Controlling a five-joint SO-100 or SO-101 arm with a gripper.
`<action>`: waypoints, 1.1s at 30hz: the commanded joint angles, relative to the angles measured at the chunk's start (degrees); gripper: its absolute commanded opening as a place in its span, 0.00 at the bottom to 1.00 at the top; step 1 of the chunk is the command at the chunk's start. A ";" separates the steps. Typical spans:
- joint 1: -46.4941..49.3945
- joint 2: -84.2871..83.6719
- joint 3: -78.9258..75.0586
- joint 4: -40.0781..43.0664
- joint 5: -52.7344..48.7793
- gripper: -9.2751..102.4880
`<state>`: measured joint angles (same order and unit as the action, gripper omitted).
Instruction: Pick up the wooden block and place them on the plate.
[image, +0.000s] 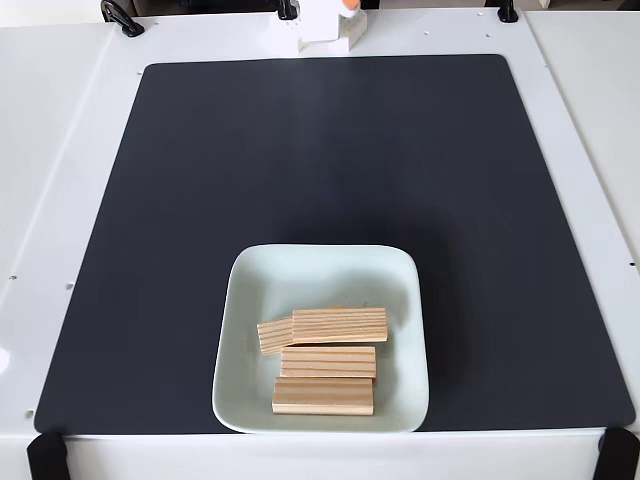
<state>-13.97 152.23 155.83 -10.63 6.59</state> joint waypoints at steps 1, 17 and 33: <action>0.18 9.93 4.39 -2.81 0.44 0.08; -1.93 40.69 25.84 -0.26 0.53 0.08; -1.14 41.57 25.84 47.72 -0.26 0.08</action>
<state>-15.03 192.92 181.23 32.34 6.59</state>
